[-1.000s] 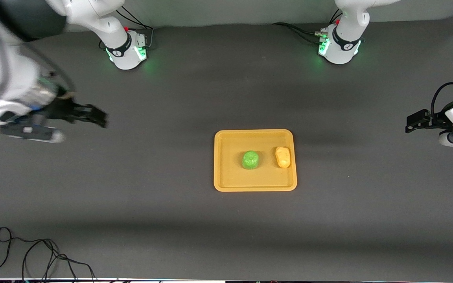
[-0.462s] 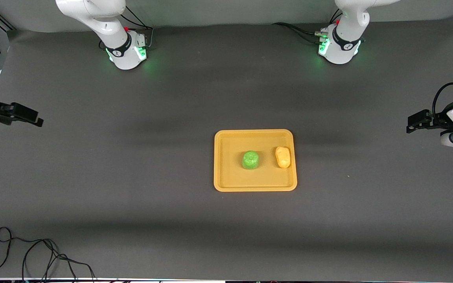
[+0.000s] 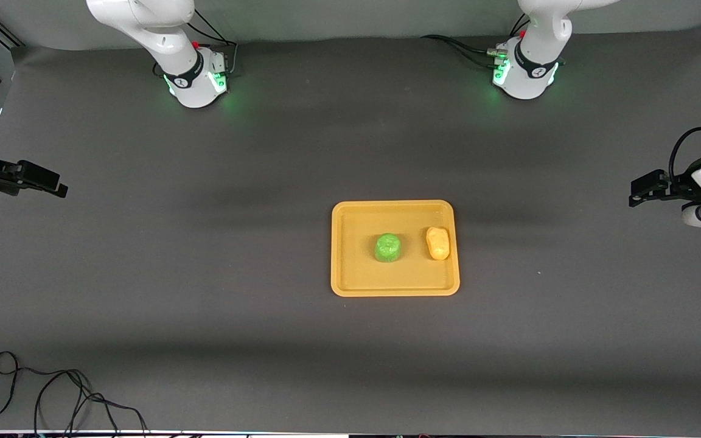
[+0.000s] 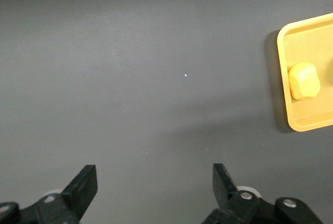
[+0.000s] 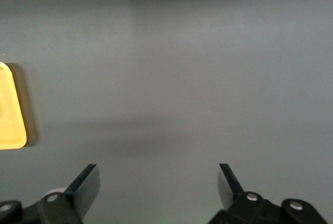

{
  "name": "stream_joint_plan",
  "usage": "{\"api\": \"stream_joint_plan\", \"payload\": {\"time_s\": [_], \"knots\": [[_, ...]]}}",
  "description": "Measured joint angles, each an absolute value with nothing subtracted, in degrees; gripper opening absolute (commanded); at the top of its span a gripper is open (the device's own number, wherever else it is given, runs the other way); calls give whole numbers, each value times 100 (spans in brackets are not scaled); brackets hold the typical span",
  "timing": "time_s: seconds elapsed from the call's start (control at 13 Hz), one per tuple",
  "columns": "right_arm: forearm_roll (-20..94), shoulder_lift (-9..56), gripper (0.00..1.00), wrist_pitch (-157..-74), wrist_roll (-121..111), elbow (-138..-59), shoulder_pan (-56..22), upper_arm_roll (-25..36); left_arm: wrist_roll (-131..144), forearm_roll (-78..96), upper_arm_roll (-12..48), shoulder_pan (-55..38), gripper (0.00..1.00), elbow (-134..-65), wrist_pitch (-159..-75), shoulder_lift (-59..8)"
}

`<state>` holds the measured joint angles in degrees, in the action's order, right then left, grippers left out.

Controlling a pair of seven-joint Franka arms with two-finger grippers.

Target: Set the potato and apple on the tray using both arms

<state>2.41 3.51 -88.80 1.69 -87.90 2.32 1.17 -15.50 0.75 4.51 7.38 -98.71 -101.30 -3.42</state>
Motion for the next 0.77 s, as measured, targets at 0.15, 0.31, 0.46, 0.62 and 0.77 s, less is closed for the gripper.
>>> {"api": "stream_joint_plan", "payload": {"time_s": [0.15,0.31,0.46,0.62,0.77], "knots": [[219,329,100,-8899,-66,-8790,239,119,-1543,74,483,710,99,-9835,-10121,-316],[39,307,100,-8901,-167,-8789,239,120,-1542,72,490,682,99,-9832,-10116,-289],[-75,302,100,-8906,-228,-8789,233,119,-1542,59,491,677,99,-9832,-10102,-288],[-80,302,100,-8913,-302,-8789,233,118,-1543,49,490,676,99,-9831,-10079,-286],[-80,303,100,-8912,-306,-8791,234,118,-1543,44,488,676,99,-9821,-10075,-280]]}}
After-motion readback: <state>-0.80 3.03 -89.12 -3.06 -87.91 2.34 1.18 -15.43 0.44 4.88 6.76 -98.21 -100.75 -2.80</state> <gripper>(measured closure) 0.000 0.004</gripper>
